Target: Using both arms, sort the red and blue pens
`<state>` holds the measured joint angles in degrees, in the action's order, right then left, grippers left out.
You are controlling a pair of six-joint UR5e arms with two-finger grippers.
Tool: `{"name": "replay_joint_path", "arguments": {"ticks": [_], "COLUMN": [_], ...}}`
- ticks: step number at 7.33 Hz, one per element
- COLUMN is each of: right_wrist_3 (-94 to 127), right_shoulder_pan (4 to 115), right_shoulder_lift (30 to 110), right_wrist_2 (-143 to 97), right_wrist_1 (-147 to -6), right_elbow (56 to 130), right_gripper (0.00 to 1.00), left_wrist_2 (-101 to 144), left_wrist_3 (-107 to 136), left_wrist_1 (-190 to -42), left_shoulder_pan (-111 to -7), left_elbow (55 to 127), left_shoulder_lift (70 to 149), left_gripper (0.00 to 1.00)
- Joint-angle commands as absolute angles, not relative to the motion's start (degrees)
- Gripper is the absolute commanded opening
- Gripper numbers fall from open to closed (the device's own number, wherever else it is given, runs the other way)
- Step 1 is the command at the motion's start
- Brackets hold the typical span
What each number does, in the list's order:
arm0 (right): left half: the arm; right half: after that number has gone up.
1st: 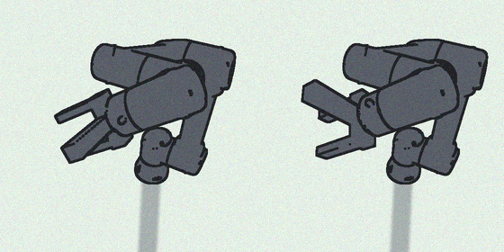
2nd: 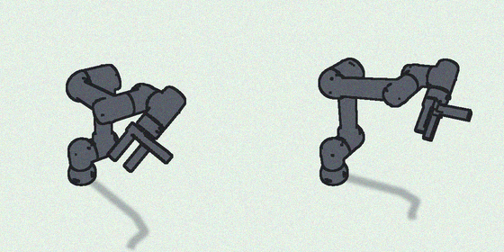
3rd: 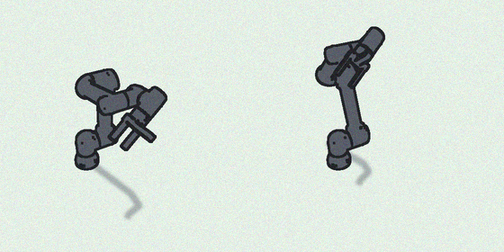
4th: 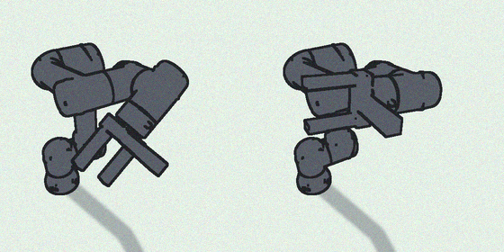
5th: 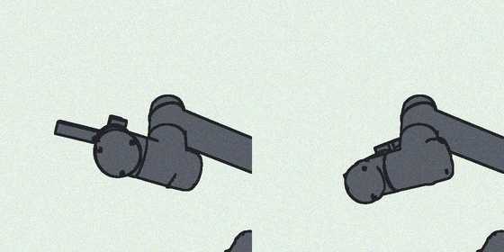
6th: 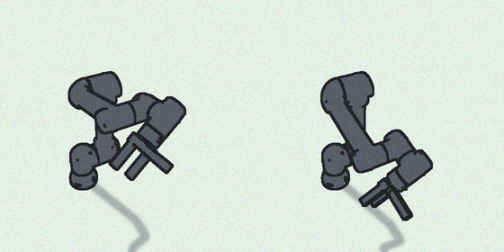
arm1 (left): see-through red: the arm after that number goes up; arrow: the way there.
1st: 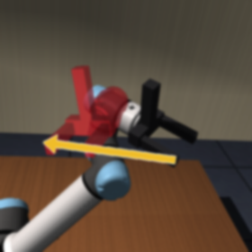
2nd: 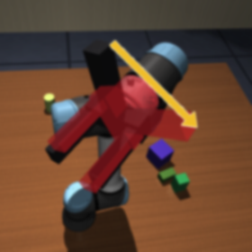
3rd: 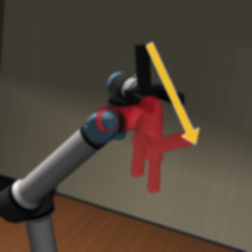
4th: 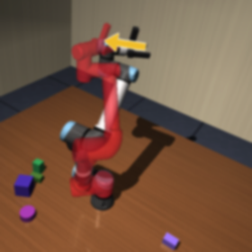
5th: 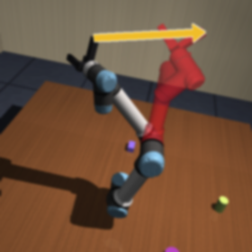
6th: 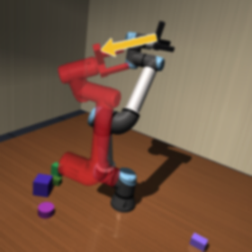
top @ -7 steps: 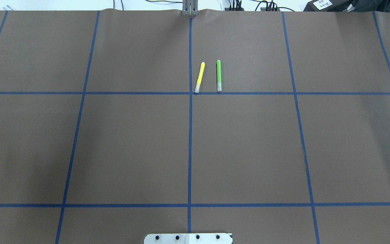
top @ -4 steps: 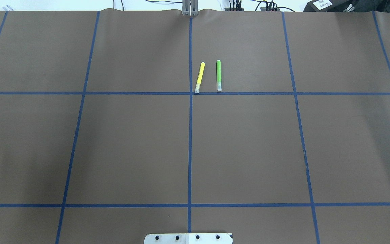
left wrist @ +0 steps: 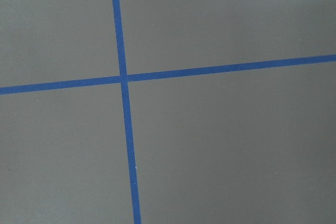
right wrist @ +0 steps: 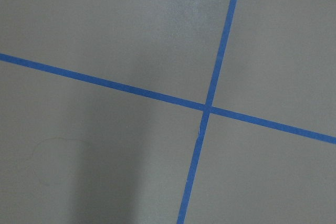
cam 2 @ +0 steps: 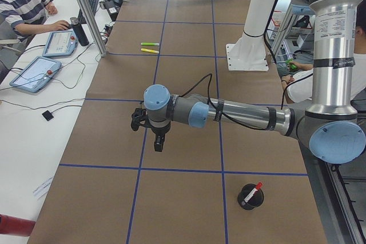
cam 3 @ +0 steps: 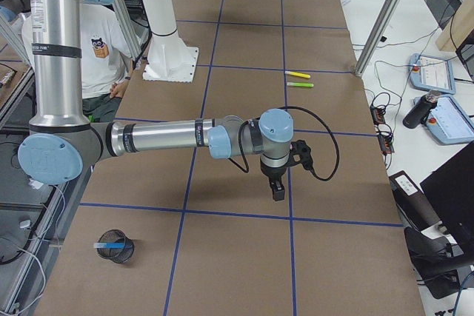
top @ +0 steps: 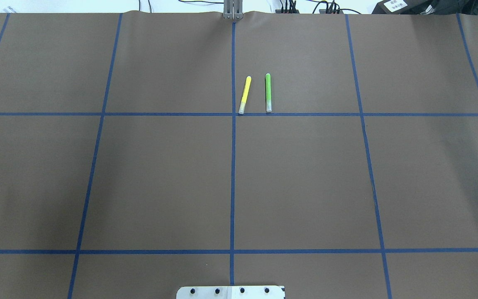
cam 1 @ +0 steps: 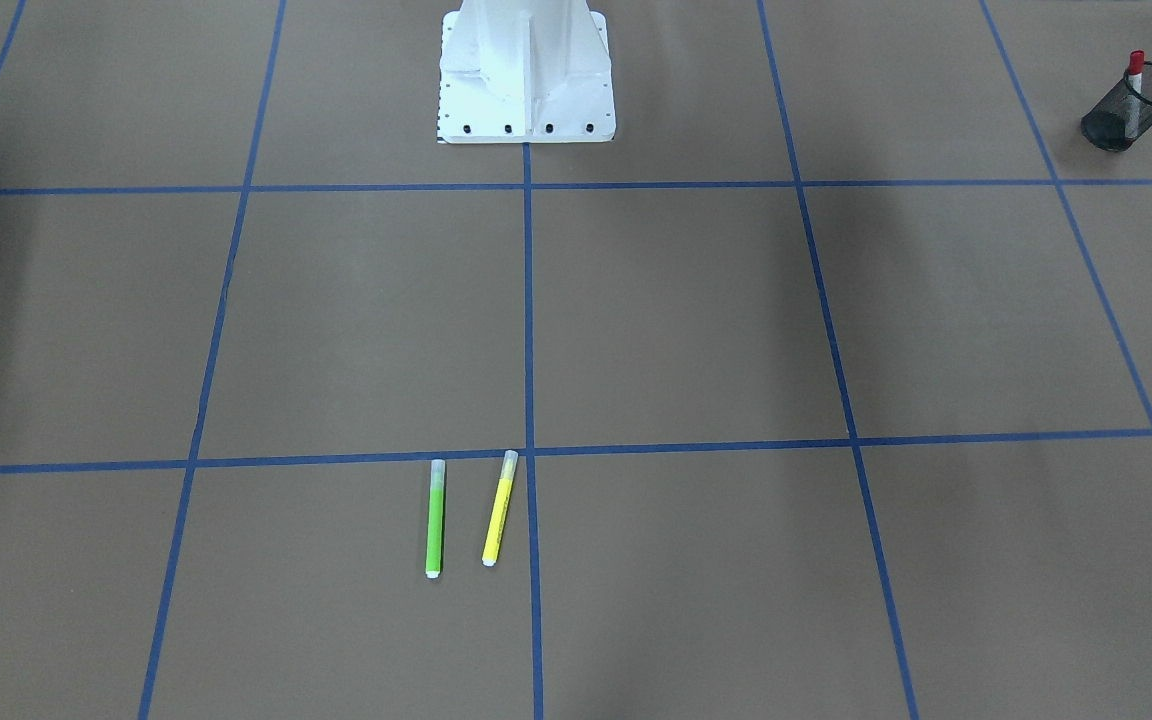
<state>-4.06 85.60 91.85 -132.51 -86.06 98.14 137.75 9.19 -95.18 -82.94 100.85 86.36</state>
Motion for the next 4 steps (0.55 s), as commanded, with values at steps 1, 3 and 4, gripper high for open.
{"name": "replay_joint_path", "arguments": {"ticks": [1,3,4], "right_wrist_3": [-3.96,-3.96,-4.04], "right_shoulder_pan": [84.90,84.90,84.90], "right_shoulder_lift": [91.85,91.85,91.85], "right_wrist_2": [-132.63,-133.41,-133.42], "right_wrist_1": [-86.31,-86.57,-86.57], "right_elbow": [98.00,98.00,98.00], "right_gripper": [1.00,1.00,1.00], "left_wrist_2": [138.25,138.16,137.99], "left_wrist_3": [9.49,9.49,9.41], "left_wrist_1": [-95.18,-95.54,-95.62], "left_shoulder_pan": [-82.97,-82.97,-82.97], "left_elbow": [100.90,100.90,100.99], "left_shoulder_lift": [86.40,86.31,86.31], "left_gripper": [1.00,1.00,1.00]}}
